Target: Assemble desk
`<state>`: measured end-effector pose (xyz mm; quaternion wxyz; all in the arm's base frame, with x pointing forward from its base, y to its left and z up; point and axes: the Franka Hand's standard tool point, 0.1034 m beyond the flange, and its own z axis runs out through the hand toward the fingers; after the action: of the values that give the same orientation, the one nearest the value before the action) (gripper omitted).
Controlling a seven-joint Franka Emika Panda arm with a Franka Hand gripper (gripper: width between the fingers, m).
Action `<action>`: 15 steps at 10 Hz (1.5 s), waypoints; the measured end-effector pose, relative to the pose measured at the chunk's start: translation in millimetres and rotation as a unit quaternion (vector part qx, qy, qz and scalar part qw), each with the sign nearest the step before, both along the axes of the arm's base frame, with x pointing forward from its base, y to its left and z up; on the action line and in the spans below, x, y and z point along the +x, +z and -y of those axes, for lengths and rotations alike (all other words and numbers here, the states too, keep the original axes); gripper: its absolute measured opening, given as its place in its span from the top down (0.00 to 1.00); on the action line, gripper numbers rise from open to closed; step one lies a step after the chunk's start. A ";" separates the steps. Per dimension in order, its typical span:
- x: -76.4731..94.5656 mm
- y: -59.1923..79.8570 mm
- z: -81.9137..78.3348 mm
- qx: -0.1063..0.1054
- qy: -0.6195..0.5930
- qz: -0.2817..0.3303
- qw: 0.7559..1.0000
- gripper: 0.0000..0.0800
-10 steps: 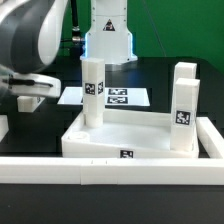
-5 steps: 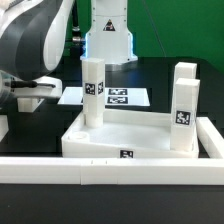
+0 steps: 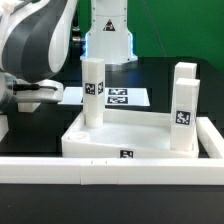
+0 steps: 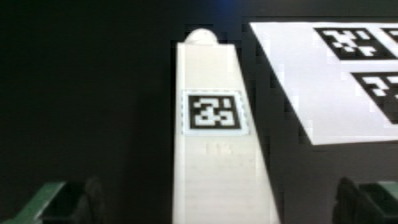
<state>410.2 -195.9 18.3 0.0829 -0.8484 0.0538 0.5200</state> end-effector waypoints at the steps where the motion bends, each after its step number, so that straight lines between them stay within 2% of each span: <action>1: -2.8 -4.4 -2.0 0.000 0.001 0.000 1.000 0.19; 5: -9.6 -10.9 -1.6 -0.001 -0.002 -0.001 1.000 0.19; 6: -9.6 -11.0 -1.3 -0.001 -0.003 -0.001 1.000 0.34; 7: -9.4 -11.2 -1.2 -0.001 -0.002 0.000 1.000 0.34; 8: -9.4 -11.3 -1.1 -0.001 -0.002 0.000 1.000 0.53; 9: -9.4 -11.2 -1.0 -0.001 -0.002 0.000 1.000 0.64; 11: -9.3 -10.9 -0.7 0.000 -0.002 0.000 1.000 0.64; 13: -7.2 -2.7 0.5 0.003 -0.005 -0.001 1.000 0.64; 14: -3.8 7.5 -1.9 0.006 -0.007 -0.003 1.000 0.64; 15: -0.1 24.4 -6.2 0.013 -0.012 -0.010 1.000 0.64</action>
Offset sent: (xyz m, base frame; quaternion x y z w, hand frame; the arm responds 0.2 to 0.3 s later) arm -0.0072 -0.0002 -0.0093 0.0131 0.0082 0.0247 0.9996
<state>410.1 -189.7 42.7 0.1000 -0.8410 0.0579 0.5285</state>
